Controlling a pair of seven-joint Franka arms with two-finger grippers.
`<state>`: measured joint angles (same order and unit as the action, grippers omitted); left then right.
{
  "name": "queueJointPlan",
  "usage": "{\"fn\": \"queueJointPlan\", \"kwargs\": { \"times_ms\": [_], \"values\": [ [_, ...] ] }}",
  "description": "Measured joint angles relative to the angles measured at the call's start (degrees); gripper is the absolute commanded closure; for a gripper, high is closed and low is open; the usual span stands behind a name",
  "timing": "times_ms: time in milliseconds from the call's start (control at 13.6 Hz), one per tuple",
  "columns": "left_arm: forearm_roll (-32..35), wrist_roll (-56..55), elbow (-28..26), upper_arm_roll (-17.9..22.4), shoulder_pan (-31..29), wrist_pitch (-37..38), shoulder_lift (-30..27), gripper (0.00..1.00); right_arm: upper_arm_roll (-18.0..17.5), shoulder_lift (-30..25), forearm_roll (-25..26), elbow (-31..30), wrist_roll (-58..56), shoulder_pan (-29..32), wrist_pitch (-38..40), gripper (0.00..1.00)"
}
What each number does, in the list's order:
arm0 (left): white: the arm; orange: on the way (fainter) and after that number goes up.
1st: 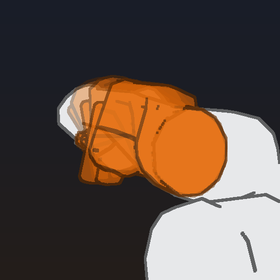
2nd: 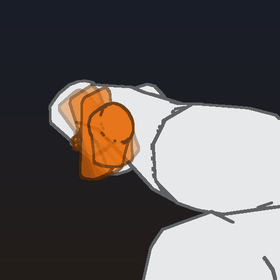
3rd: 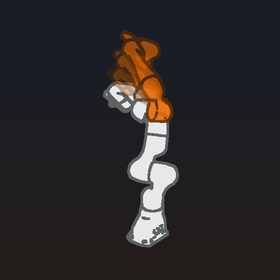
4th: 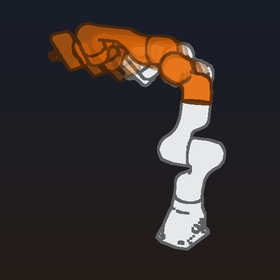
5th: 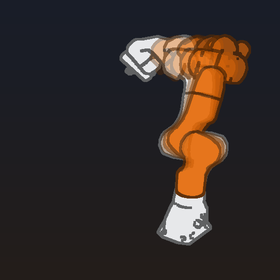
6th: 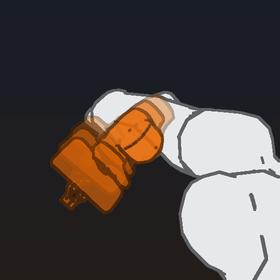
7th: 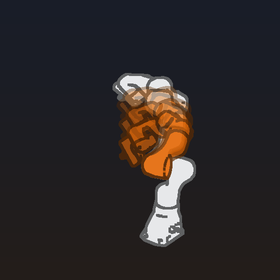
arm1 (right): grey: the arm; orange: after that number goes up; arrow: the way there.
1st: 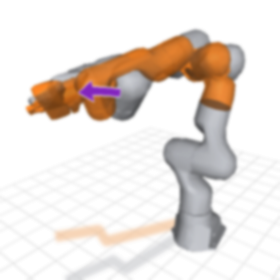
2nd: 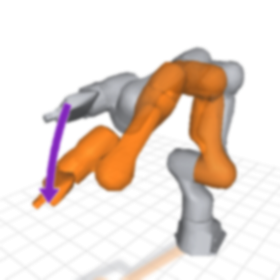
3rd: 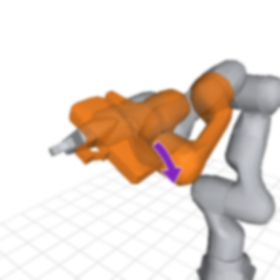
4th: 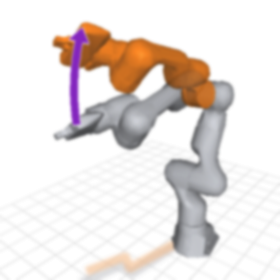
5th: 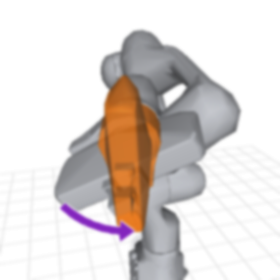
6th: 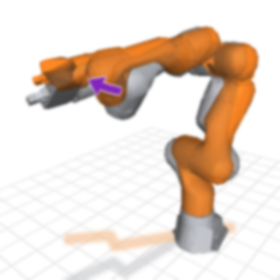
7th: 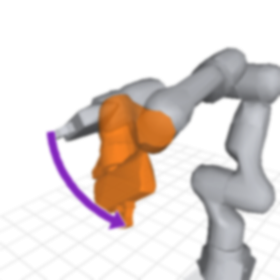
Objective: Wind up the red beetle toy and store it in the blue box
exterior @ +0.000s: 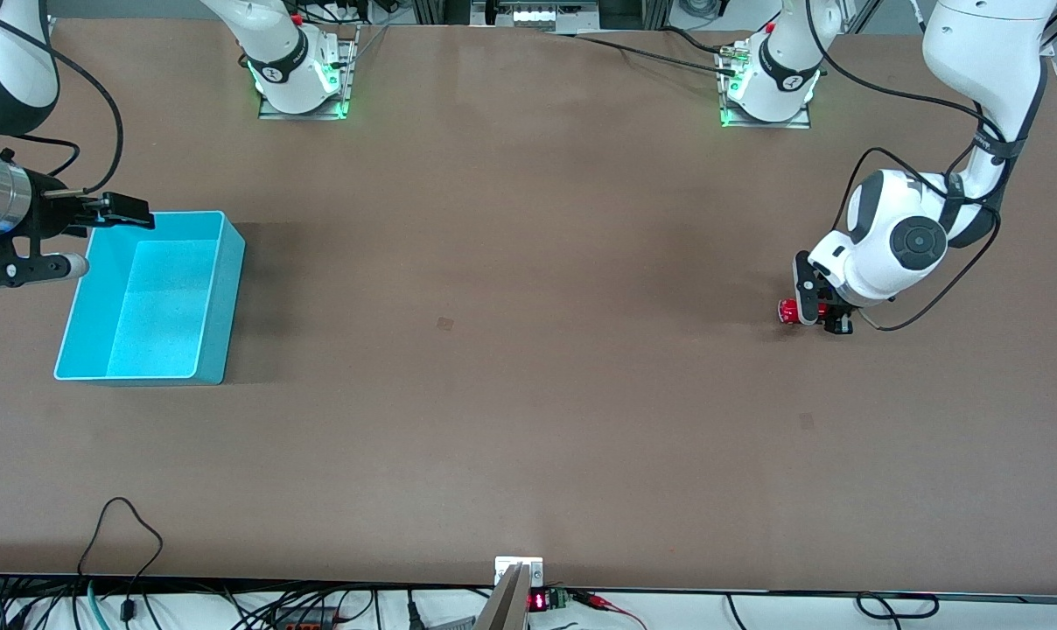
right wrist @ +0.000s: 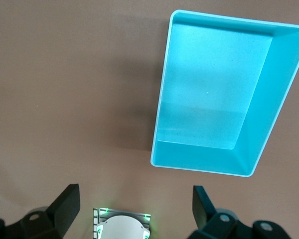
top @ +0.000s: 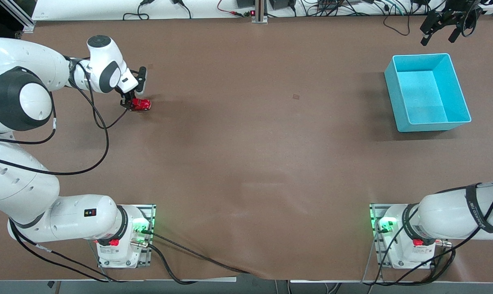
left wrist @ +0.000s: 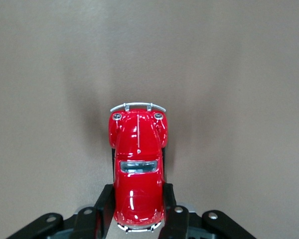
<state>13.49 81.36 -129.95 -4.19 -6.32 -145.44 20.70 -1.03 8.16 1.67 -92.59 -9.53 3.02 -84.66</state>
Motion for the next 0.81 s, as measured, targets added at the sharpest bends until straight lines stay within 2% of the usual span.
{"fn": "queueJointPlan", "kwargs": {
  "times_ms": [368, 810],
  "values": [
    [0.0, 3.1, 0.0, 0.0, 0.0, 0.0, 0.0, 0.75, 0.0, 0.0, -0.1, 0.0, 0.0, 0.0, 0.0, 0.0],
    [0.0, 1.2, 0.0, 0.0, 0.0, 0.1, 0.0, 0.76, 0.0, 0.0, -0.1, 0.0, 0.0, 0.0, 0.4, 0.0]
  ]
}}
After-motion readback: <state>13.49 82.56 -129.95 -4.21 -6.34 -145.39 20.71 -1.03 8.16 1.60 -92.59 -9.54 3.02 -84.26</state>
